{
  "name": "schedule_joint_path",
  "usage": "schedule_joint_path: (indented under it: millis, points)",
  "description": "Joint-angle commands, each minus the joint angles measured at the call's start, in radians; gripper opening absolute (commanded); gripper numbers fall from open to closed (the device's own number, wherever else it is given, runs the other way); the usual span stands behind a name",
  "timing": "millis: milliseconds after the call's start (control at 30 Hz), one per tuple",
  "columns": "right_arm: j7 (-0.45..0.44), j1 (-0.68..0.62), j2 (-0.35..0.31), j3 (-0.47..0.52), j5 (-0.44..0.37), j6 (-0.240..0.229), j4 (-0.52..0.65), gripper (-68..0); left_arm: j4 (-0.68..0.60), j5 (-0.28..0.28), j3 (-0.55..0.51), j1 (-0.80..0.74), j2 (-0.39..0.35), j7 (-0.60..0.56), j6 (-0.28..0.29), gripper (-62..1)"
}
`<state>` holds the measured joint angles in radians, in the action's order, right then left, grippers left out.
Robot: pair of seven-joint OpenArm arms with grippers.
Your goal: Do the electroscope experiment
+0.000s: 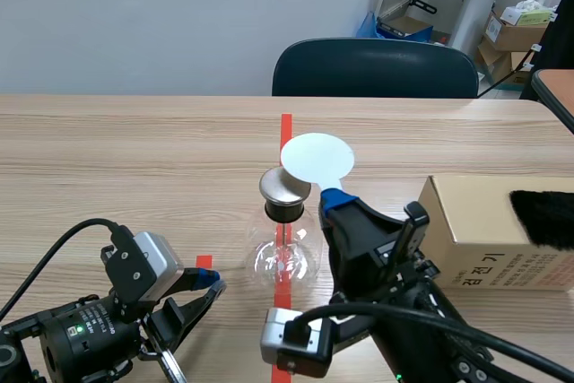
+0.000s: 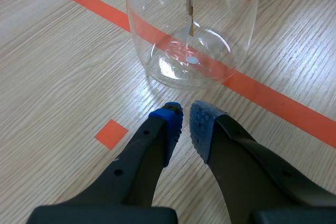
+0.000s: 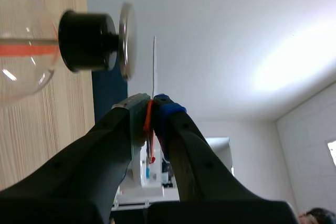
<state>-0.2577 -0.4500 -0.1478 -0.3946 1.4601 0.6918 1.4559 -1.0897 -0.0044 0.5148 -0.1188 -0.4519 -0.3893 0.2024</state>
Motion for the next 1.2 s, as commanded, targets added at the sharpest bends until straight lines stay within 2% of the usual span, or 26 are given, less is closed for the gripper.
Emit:
schedule_joint_path:
  millis: [0, 167, 333, 733, 933, 1167]
  points:
    - [-0.023, 0.001, -0.015, 0.002, 0.001, 0.010, 0.009, -66.7, -0.016, -0.009, 0.001, 0.005, 0.002, -0.009, -0.002, -52.1]
    - [-0.097, 0.001, -0.015, 0.002, 0.001, -0.002, 0.009, -66.7, -0.016, -0.009, 0.001, 0.005, 0.002, -0.009, -0.002, -52.1]
    - [-0.132, 0.001, -0.015, 0.002, 0.001, -0.005, 0.009, -66.7, -0.016, -0.009, 0.001, 0.005, 0.002, -0.009, -0.002, -52.1]
    - [-0.128, 0.000, -0.015, 0.002, 0.001, -0.005, 0.009, -66.7, -0.016, -0.009, 0.001, 0.005, 0.000, -0.002, -0.002, -52.1]
    - [-0.024, -0.011, -0.015, 0.002, 0.001, -0.005, 0.009, -66.7, -0.016, -0.009, 0.001, 0.005, 0.000, -0.002, -0.002, -52.1]
    - [0.224, -0.019, -0.015, 0.002, 0.001, -0.004, 0.010, -66.7, -0.016, -0.009, 0.001, 0.005, 0.000, -0.002, -0.002, -52.1]
